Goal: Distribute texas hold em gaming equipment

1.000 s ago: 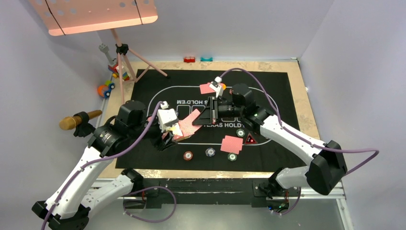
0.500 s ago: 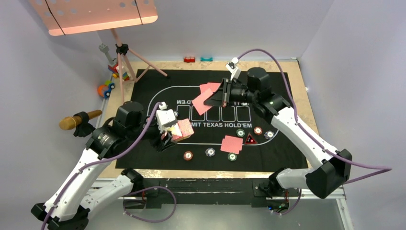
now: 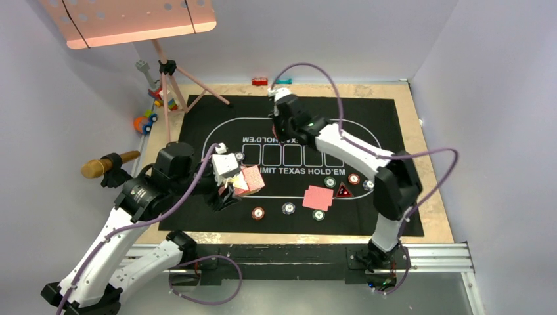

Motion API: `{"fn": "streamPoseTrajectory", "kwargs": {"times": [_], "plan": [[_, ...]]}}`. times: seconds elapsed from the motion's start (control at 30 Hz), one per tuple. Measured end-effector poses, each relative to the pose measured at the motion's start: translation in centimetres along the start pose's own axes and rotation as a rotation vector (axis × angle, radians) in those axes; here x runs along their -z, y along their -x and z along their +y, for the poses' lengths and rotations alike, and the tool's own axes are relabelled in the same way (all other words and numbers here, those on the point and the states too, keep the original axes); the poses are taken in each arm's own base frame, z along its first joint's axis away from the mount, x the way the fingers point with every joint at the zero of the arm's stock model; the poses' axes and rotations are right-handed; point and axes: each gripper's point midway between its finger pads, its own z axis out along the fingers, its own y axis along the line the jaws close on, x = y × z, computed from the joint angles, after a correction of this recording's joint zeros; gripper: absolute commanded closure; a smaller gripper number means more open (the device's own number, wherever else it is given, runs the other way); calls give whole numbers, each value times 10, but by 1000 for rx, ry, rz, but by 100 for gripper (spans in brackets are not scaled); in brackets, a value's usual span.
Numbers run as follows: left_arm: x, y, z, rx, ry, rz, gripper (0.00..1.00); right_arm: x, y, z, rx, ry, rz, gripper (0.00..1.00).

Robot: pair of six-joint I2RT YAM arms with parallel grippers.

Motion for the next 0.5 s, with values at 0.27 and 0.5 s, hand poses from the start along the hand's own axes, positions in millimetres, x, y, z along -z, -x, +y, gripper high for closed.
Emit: {"fn": "streamPoseTrajectory", "kwargs": {"times": [0.27,0.5], "plan": [[1,-2,-4,3,-16,0,100,-48,-24,-14,352,-302,-4,100],[1,-1,-5,4,-23,-2,100,-80,-35,-37,544,-530,-7,100]]}}
